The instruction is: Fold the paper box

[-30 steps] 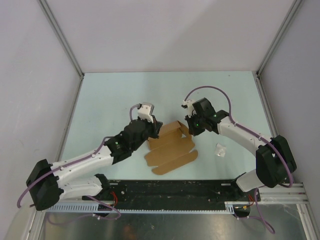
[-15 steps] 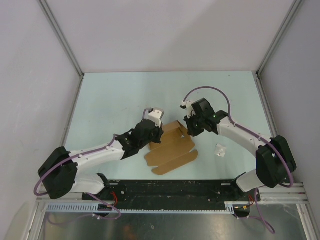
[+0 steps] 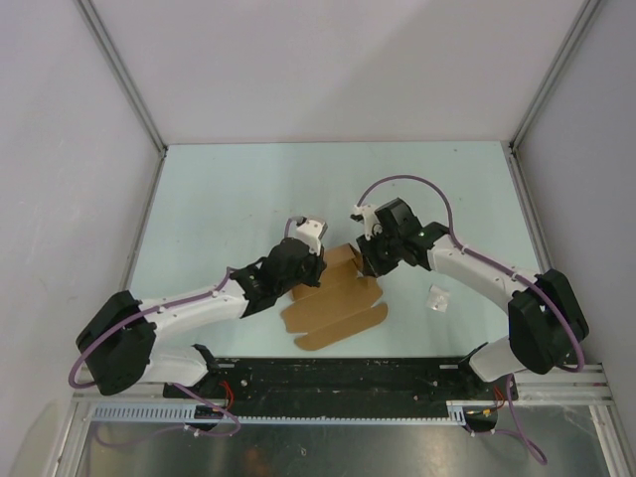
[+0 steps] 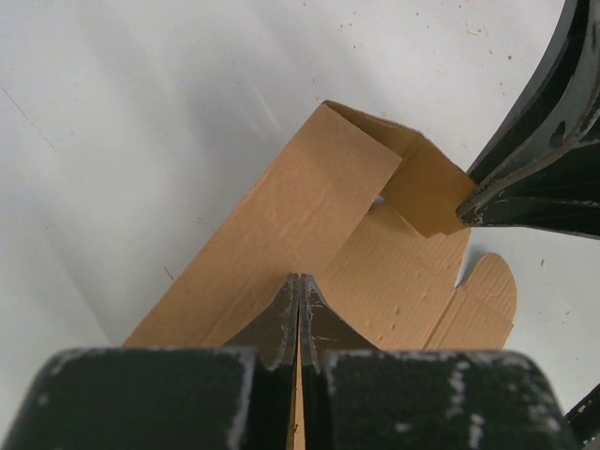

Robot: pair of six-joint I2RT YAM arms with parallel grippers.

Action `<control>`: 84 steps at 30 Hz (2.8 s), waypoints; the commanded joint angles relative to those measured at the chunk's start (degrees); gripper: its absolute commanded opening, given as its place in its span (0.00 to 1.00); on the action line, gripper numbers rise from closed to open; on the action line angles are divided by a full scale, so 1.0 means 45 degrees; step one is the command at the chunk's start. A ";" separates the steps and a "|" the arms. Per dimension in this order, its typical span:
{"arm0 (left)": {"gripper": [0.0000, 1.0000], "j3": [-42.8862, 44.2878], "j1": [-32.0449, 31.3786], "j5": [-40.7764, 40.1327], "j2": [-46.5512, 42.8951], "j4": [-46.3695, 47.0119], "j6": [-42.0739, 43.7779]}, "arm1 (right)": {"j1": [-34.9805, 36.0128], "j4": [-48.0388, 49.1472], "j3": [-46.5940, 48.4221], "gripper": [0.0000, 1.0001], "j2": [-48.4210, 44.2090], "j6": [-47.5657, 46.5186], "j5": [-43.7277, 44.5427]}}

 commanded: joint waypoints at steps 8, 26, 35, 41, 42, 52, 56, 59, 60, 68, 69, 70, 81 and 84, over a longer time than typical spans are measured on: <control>0.00 -0.0816 0.0022 0.0253 -0.0208 0.0517 -0.0064 | 0.0094 0.1028 -0.0051 0.37 0.0257 0.0081 -0.1253; 0.00 -0.0719 0.0022 0.0116 -0.0638 0.0400 0.0093 | 0.0094 0.2942 -0.0578 0.19 0.0980 0.0023 -0.3088; 0.00 -0.0679 0.0022 0.0077 -0.0677 0.0302 0.0151 | 0.0074 0.4152 -0.0832 0.37 0.1351 0.0139 -0.4201; 0.00 -0.0641 0.0022 0.0058 -0.0716 0.0282 0.0151 | -0.0023 0.5108 -0.1047 0.41 0.1468 0.0412 -0.5060; 0.00 -0.0640 0.0022 0.0038 -0.0716 0.0282 0.0151 | -0.0024 0.5246 -0.1086 0.41 0.1488 0.0471 -0.5140; 0.00 -0.0679 0.0041 -0.0001 -0.0697 0.0204 0.0151 | -0.0238 0.6422 -0.1165 0.43 0.1782 0.0707 -0.6253; 0.00 -0.0718 0.0041 -0.0020 -0.0736 0.0204 0.0132 | -0.0491 0.5289 -0.1184 0.43 0.0690 0.0082 -0.5903; 0.00 -0.0699 0.0041 0.0019 -0.0677 0.0204 0.0112 | -0.0881 0.4604 -0.1204 0.44 -0.0306 -0.0056 -0.5825; 0.00 -0.0699 0.0041 0.0019 -0.0677 0.0204 0.0112 | -0.0960 0.4429 -0.1184 0.44 -0.0599 -0.0404 -0.5747; 0.00 -0.0699 0.0041 0.0019 -0.0736 0.0204 0.0112 | -0.1625 0.3354 -0.1262 0.47 -0.1755 -0.1383 -0.3485; 0.00 -0.0699 0.0041 0.0038 -0.0755 0.0204 0.0112 | -0.1606 0.3295 -0.1262 0.47 -0.1638 -0.1422 -0.3113; 0.00 -0.0699 0.0041 0.0038 -0.0755 0.0204 0.0131 | -0.1606 0.3198 -0.1243 0.47 -0.1560 -0.1462 -0.2568; 0.00 -0.0660 0.0041 0.0058 -0.0794 0.0204 0.0112 | -0.0884 0.7975 -0.3800 0.50 -0.1540 -0.0582 0.0071; 0.00 -0.0641 0.0041 0.0038 -0.0813 0.0204 0.0112 | -0.0552 0.8799 -0.4347 0.51 -0.1423 -0.1148 0.0189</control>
